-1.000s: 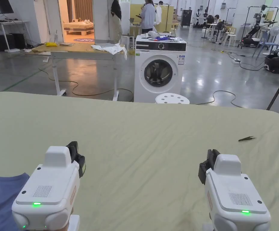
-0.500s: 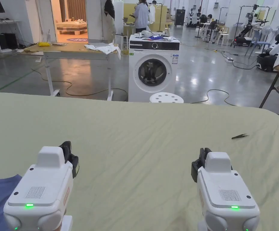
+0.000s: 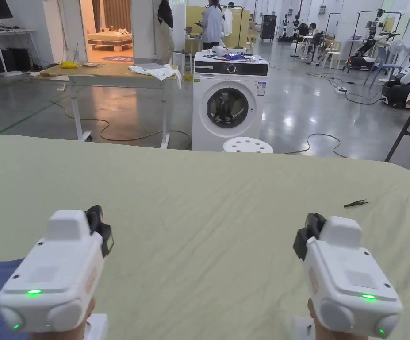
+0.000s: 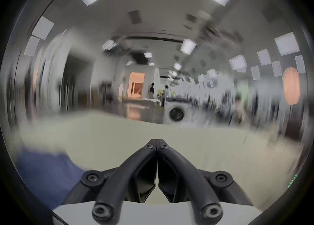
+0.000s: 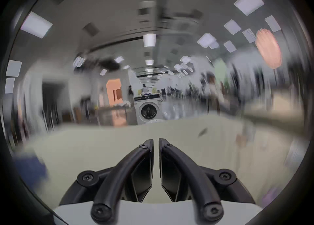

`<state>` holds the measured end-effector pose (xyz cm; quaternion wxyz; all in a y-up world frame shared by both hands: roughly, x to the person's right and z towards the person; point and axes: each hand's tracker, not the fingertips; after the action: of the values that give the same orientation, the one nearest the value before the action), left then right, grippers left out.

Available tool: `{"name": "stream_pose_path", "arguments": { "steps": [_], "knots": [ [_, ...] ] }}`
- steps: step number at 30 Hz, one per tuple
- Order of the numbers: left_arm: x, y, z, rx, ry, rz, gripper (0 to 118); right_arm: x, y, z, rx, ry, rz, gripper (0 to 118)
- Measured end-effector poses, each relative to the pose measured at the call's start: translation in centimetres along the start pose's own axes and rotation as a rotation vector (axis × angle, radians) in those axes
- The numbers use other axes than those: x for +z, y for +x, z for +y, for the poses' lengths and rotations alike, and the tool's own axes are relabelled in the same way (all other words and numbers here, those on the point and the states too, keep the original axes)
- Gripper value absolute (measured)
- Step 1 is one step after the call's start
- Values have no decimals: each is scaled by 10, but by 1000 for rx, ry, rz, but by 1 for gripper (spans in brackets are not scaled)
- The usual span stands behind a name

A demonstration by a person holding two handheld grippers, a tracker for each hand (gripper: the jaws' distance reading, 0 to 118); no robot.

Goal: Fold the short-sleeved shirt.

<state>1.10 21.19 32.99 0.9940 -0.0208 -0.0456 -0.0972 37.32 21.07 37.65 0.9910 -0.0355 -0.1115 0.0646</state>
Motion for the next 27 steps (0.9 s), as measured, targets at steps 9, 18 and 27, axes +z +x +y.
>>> {"name": "stream_pose_path", "arguments": {
  "steps": [9, 18, 27],
  "knots": [
    [-3, 43, -24, -864, 54, 41, 0, -2, -37, -29, 1027, 79, 35, 5],
    [-6, 7, -10, 87, -33, -11, 0, -2, -6, -11, 65, -76, -26, 5],
    [0, -5, -2, 494, 5, 4, 0, 6, 10, -20, -342, -84, -65, 4]
  ]
}}
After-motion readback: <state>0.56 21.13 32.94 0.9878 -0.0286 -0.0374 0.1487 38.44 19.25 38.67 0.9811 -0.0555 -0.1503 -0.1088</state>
